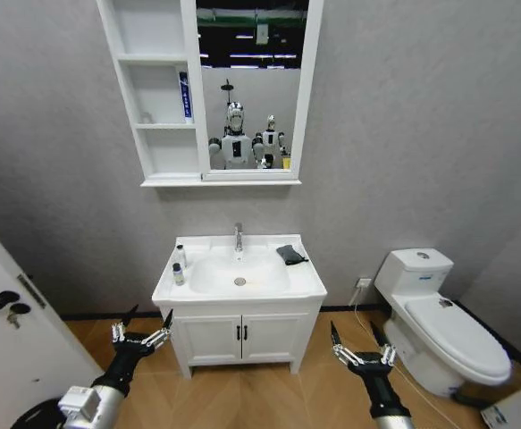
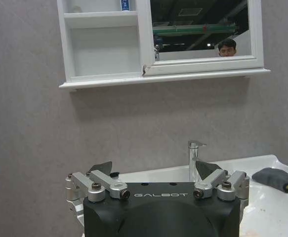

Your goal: Move facial cleanser and shampoo from washbasin to cabinet, then wipe washbasin with towel.

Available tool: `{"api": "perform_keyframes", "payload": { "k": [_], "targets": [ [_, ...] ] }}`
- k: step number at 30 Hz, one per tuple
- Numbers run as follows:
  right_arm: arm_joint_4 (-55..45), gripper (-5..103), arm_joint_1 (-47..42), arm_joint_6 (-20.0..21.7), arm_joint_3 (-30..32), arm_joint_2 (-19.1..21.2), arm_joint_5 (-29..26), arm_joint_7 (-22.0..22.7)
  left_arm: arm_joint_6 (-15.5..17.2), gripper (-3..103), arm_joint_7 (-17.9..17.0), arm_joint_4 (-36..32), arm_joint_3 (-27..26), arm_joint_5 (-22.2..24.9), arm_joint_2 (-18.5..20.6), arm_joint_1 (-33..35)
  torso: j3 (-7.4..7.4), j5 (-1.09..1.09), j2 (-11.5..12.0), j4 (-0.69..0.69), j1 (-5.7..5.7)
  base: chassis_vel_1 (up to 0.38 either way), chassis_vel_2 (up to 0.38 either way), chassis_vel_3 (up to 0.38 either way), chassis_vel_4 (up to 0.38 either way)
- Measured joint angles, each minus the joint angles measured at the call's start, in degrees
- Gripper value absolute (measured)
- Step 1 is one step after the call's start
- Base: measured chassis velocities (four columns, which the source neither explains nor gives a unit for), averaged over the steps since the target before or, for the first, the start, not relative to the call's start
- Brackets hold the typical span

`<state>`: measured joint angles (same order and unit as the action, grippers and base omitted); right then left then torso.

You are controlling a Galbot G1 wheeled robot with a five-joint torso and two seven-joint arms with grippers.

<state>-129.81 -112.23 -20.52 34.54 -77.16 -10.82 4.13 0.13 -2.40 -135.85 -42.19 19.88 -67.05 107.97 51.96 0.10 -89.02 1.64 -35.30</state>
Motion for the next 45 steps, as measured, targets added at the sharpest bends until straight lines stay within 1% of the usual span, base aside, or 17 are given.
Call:
{"api": "perform_keyframes", "payload": {
  "k": [1, 2, 5, 6, 9, 11, 13, 14, 17, 20, 23, 25, 27, 29, 31, 37, 45],
  "targets": [
    [0.0, 100, 0.0, 0.0, 0.0, 0.0, 0.0, 0.0, 0.0, 97, 0.0, 0.0, 0.0, 0.0, 0.0, 0.0, 0.0, 0.0, 0.0, 0.0, 0.0, -0.342, 0.356, 0.36, -0.39],
    [0.0, 100, 0.0, -0.9, 0.1, 0.0, 1.2, -0.6, 0.0, 97, 0.0, 0.1, 0.1, 0.0, 0.0, -0.2, -0.02, -0.21, 0.0, 0.03, 0.01, -0.344, 0.296, 0.363, -0.33],
    [0.1, 100, 0.0, -1.7, 0.1, 0.0, 2.0, -1.2, 0.1, 97, 0.0, 0.6, 0.3, 0.0, 0.0, -0.5, -0.01, -0.08, 0.0, 0.03, 0.0, -0.335, 0.295, 0.289, -0.312],
    [0.1, 100, -0.1, -1.9, -0.1, 0.0, 2.4, -1.5, 0.4, 97, 0.0, 1.4, 0.8, 0.0, 0.1, -1.0, 0.01, -0.02, 0.0, -0.03, -0.05, -0.232, 0.294, 0.182, -0.145],
    [0.5, 100, -0.2, -2.0, -0.6, 0.0, 3.0, -2.3, 1.0, 97, 0.1, 4.0, 2.6, -0.1, 0.9, -2.8, 0.0, -0.17, 0.0, 0.07, -0.04, -0.206, 0.142, 0.142, -0.077],
    [1.2, 100, -0.1, -2.0, -0.9, 0.3, 3.3, -2.9, 1.7, 97, 0.3, 6.0, 3.6, 0.5, 1.8, -3.7, 0.01, -0.05, 0.0, 0.02, -0.04, -0.06, 0.039, -0.001, -0.027],
    [1.7, 100, 0.1, -2.1, -1.0, 0.5, 3.5, -3.2, 1.9, 97, 0.6, 8.2, 4.1, 0.8, 2.6, -4.9, -0.01, -0.12, 0.0, 0.06, 0.0, 0.0, 0.0, 0.0, 0.0],
    [2.2, 100, 0.3, -2.1, -1.0, 0.9, 3.5, -3.3, 2.0, 97, 0.8, 10.7, 4.6, 0.8, 3.1, -6.3, -0.03, -0.14, 0.0, 0.02, 0.07, 0.0, 0.0, 0.0, 0.0],
    [2.5, 100, 0.5, -2.1, -1.1, 1.2, 3.5, -3.3, 2.1, 97, 0.9, 12.5, 5.1, 0.9, 3.4, -7.7, -0.04, -0.07, 0.0, 0.02, 0.1, 0.061, -0.02, -0.055, 0.037],
    [3.6, 100, 0.3, -2.9, -0.8, 1.5, 3.4, -3.2, 3.3, 97, 0.3, 19.8, 9.0, 1.7, 4.1, -14.9, -0.03, -0.1, -0.1, 0.03, 0.1, 0.065, -0.048, -0.051, 0.059],
    [3.9, 100, 0.3, -3.1, -0.6, 1.4, 3.4, -3.2, 3.3, 97, 0.1, 21.2, 9.7, 1.7, 4.1, -16.2, -0.04, -0.1, 0.0, 0.04, 0.1, 0.016, -0.015, -0.013, 0.017],
    [4.3, 100, 0.4, -3.3, -0.1, 1.3, 3.2, -2.9, 3.2, 97, -0.1, 25.6, 12.5, 1.7, 4.1, -20.2, -0.01, -0.1, 0.0, 0.04, 0.01, 0.0, 0.0, 0.0, 0.0],
    [4.3, 100, 0.3, -3.3, 0.1, 1.3, 3.1, -2.9, 3.2, 97, -0.3, 27.0, 13.1, 1.7, 4.1, -21.5, -0.01, -0.1, 0.0, 0.04, 0.01, 0.0, 0.0, 0.0, 0.0],
    [4.3, 100, 0.3, -3.3, 0.2, 1.2, 3.0, -2.8, 3.1, 97, -0.6, 28.3, 13.6, 1.7, 4.0, -22.5, -0.01, -0.1, 0.0, 0.04, 0.0, 0.0, 0.0, 0.0, 0.0],
    [4.4, 100, 0.0, -3.7, 0.6, 1.0, 2.9, -2.4, 2.6, 97, -2.4, 31.9, 13.9, 1.3, 3.1, -24.9, -0.01, -0.1, 0.0, 0.03, 0.0, 0.0, 0.0, 0.0, 0.0],
    [4.8, 100, 0.0, -4.1, 0.9, 0.9, 2.7, -2.1, 1.8, 97, -5.2, 34.1, 12.3, 0.4, 2.0, -25.3, -0.01, -0.1, 0.0, 0.01, 0.02, 0.0, 0.0, 0.0, 0.0],
    [5.0, 100, 0.0, -4.1, 0.9, 0.7, 2.4, -2.1, 2.0, 97, -6.5, 39.5, 13.8, 1.3, 1.5, -30.1, -0.01, -0.11, 0.0, 0.04, 0.02, 0.0, 0.0, 0.0, 0.0]
  ]
}}
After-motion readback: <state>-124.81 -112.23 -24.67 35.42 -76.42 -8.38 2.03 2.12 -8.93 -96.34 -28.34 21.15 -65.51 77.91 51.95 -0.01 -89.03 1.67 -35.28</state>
